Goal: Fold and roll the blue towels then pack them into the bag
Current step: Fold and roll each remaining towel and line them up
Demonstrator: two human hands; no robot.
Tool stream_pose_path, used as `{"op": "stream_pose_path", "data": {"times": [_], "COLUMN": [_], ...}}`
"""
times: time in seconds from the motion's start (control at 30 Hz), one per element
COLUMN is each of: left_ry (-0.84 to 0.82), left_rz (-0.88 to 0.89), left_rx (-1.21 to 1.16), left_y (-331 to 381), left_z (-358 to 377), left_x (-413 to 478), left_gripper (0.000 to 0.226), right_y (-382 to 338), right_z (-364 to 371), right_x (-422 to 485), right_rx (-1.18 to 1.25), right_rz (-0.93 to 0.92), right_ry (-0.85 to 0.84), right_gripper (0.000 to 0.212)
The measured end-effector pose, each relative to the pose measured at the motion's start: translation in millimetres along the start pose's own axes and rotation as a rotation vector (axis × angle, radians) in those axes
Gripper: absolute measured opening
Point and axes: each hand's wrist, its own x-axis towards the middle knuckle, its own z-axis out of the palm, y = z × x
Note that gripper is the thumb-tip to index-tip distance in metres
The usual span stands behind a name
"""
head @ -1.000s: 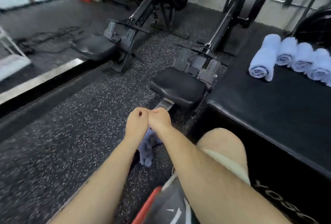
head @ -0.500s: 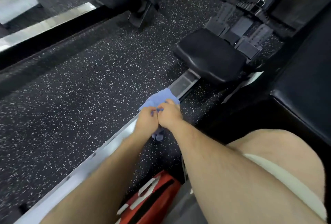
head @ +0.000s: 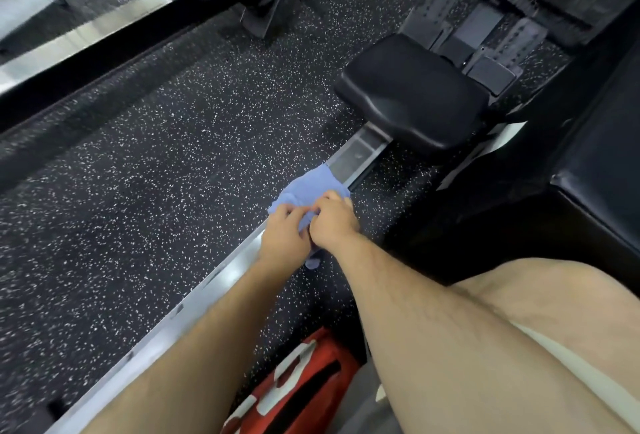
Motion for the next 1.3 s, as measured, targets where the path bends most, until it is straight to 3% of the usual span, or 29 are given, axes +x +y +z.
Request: {"op": "stream_pose_path", "data": {"times": [0.07, 0.17, 0.47, 0.53, 0.63, 0.8, 0.87, 1.0, 1.07, 1.13, 1.3], "left_ry": [-0.013, 0.011, 0.082, 0.107, 0.136, 0.210, 0.251, 0.100, 0.037, 0.016, 0.015], "left_rz": [0.003, -0.005, -0.076, -0.093, -0.103, -0.084, -0.088, -0.361, -0.334, -0.273, -0.088], "left_rx": [0.091, 0.255, 0.436, 0.456, 0.408, 0.368, 0.154, -0.715, -1.001, -1.137, -1.251], "left_y": [5, 7, 0, -5, -7, 2, 11, 66, 101, 133, 196], "left_z": [-8, -11, -14, -14, -12, -17, -24, -60, -81, -100, -134], "left_x": [-5, 0, 0, -4, -13, -18, -15, -10, -19, -34, -68], "left_gripper": [0.050, 0.033, 0.030, 0.031, 0.030, 0.030, 0.038, 0.043, 0.045, 0.040, 0.035], "right_y": [2, 4, -2, -5, -10, -22, -26, -36, -41, -45, -48], "right_z": [-3, 2, 4, -5, -10, -18, -31, -65, -86, -106, -170], "right_x": [-1, -1, 5, 5, 5, -8, -13, -34, -49, -68, -134], "right_rx": [-0.052, -0.072, 0.078, 0.096, 0.152, 0.294, 0.309, 0.388, 0.422, 0.430, 0.691], "right_rz": [-0.018, -0.036, 0.029, 0.072, 0.097, 0.127, 0.107, 0.027, -0.012, -0.059, -0.155], "right_ry": [-0.019, -0.066, 0.102, 0.090, 0.084, 0.141, 0.174, 0.271, 0.333, 0.382, 0.437], "right_gripper": [0.030, 0.033, 0.014, 0.032, 0.014, 0.012, 0.013, 0.018, 0.019, 0.012, 0.034]}}
